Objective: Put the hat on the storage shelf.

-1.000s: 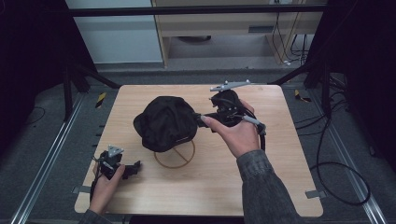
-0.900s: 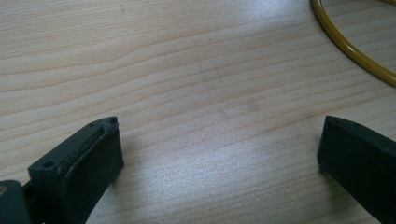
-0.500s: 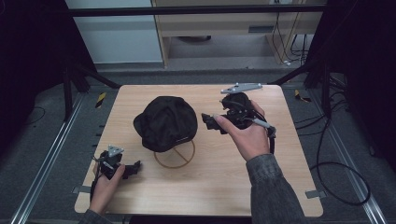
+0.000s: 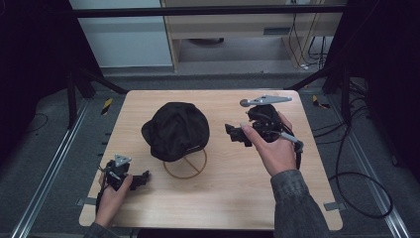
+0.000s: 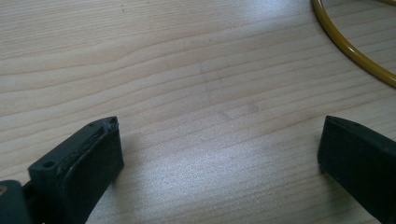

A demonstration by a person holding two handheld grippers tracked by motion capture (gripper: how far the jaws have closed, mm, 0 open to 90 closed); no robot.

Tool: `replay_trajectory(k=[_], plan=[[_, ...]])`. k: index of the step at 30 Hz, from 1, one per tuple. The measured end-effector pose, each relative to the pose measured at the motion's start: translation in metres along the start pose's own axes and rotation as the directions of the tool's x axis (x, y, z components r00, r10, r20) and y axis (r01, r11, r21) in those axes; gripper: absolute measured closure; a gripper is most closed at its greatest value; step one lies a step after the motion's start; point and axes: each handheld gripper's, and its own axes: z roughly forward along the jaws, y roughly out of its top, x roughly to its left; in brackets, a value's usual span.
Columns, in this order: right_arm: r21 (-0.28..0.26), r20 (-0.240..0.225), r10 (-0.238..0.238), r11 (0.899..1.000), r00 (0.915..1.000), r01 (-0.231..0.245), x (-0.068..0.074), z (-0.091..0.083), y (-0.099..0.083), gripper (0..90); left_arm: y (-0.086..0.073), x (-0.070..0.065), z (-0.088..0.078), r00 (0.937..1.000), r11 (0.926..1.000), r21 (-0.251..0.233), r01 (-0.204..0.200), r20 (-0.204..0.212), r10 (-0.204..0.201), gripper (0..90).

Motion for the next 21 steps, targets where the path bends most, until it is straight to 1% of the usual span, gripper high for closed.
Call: replay_trajectory(k=[5,12,17,19,21], plan=[[0.013,0.024,0.016,1.0,0.9996,-0.016,-0.009,0.0,-0.01,8.4,0.0,0.0,0.0,1.0,1.0,-0.001,0.0,0.0,0.0,0.0],[0.055,0.058,0.034,0.998,0.9978,-0.037,-0.02,0.007,-0.028,11.2,0.0,0.0,0.0,1.0,1.0,-0.001,0.003,0.0,-0.003,0.0],[0.081,0.068,0.034,0.996,0.9971,-0.039,-0.027,0.014,-0.042,12.1,0.0,0.0,0.0,1.0,1.0,0.002,0.0,0.0,0.0,0.0],[0.087,0.066,0.035,0.995,0.9972,-0.041,-0.028,0.017,-0.047,12.1,0.0,0.0,0.0,1.0,1.0,0.002,0.0,0.0,0.0,0.0],[0.095,0.053,0.034,0.995,0.998,-0.039,-0.029,0.02,-0.051,12.1,0.0,0.0,0.0,1.0,1.0,0.002,0.0,0.0,0.0,0.0]])
